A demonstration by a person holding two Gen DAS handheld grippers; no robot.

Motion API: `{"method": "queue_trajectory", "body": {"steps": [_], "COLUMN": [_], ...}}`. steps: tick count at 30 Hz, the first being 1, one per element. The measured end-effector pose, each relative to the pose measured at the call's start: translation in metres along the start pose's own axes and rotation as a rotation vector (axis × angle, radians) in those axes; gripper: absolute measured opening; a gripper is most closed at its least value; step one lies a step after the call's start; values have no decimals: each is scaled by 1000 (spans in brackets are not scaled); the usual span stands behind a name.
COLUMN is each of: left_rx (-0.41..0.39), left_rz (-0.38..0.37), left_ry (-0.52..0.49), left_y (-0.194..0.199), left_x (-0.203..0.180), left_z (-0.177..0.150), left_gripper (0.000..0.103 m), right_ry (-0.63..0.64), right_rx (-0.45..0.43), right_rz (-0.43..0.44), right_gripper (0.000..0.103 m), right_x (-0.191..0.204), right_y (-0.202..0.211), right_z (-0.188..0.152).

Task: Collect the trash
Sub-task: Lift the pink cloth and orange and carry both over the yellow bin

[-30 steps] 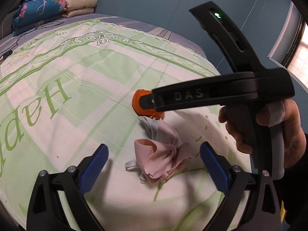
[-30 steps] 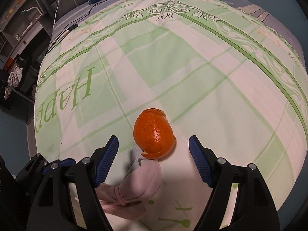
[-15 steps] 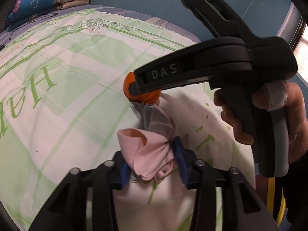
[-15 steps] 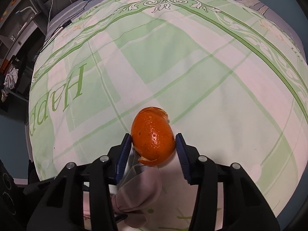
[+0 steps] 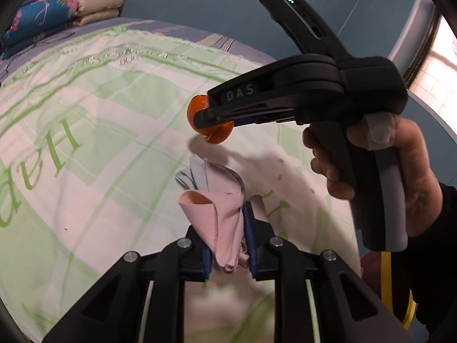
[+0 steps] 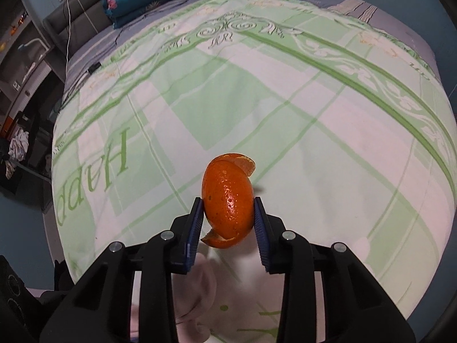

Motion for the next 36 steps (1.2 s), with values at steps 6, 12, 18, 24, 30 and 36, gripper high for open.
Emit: {"method": "queue_trajectory", "body": {"steps": [6,12,18,24,30,36], "left_rx": [-28,-63,-121,-174,-208,-232], "left_rz": [-11,-2,-25,-47,-75,-109], "left_ry": [-38,-65,-116,-172,-235,-293], "left_y": [27,58,94,126,152,166], "left_x": [-15,-36,-68,-105,-142,-178], "left_z": [1,2,4,4,2,-3], "left_gripper": [17,17,17,17,17,17], "right_ry": [-44,-98,-148,-199,-253,-306], "right_rx": [-65,-133,-208,-290,-349,-383], "right_rz": [15,41,55,54,33,7], "right_gripper": [33,33,33,33,33,33], "right_x": [-9,-21,-35,-56,-83,-106], "right_y": [37,83,136,191,235,264], "right_z": [2,-11,-36,-67,-104,-148]}}
Point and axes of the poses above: each gripper's, at about its wrist camera, not at the fingertips, and y roughly against the way its jaws point, x to its left, z to its top, the point moved 8 cm from there along -y, roughly the way its jaws point, and after that the axes turned 8 degrees about -z, right-handed, at the moved point
